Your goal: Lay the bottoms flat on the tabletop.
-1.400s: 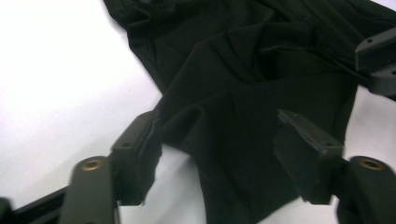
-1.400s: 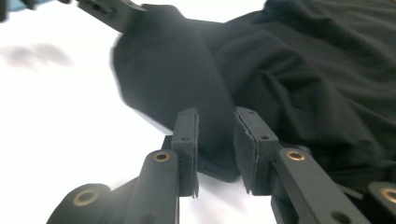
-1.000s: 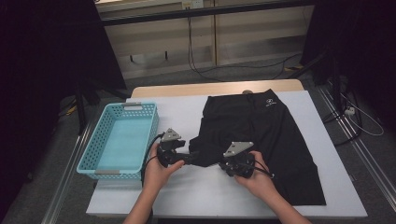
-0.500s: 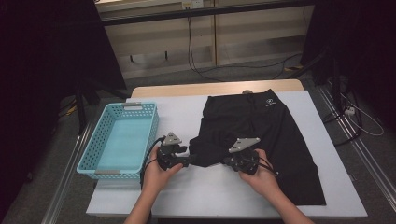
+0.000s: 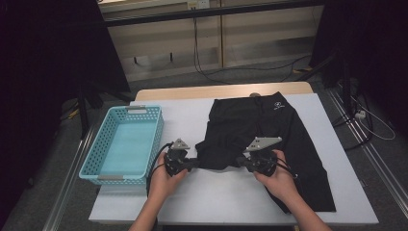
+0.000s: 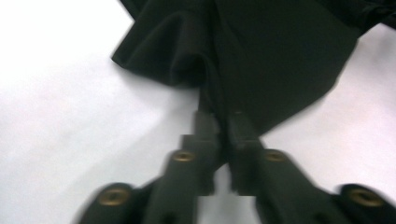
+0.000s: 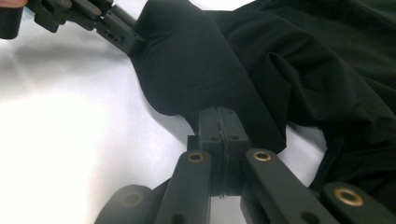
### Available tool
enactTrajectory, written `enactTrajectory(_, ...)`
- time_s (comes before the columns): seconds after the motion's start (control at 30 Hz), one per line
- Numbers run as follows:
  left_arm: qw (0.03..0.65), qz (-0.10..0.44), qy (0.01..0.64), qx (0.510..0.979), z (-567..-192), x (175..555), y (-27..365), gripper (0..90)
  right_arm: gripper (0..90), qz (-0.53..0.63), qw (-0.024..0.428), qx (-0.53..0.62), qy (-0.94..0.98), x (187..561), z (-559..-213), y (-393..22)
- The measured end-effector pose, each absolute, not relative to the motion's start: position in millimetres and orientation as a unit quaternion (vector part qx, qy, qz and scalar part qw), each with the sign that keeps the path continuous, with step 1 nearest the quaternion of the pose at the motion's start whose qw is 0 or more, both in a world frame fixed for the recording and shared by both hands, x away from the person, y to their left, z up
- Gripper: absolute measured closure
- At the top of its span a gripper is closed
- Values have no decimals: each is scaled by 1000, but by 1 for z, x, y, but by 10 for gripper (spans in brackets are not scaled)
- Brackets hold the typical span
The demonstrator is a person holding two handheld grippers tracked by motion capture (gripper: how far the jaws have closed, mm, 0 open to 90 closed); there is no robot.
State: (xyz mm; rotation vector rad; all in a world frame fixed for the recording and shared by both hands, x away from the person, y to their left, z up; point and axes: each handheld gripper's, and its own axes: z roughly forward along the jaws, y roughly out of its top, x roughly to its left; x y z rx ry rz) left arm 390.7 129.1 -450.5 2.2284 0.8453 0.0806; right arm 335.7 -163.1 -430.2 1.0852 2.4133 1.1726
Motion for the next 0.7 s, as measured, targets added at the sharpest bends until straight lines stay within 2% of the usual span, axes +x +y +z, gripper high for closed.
enactTrajectory(0.4,428,18,356,831,-415,389,145,896,900,393,129,351,840,331,-425,-162)
enactTrajectory(0.7,423,8,364,830,-416,388,147,873,900,377,127,319,860,307,-427,-169)
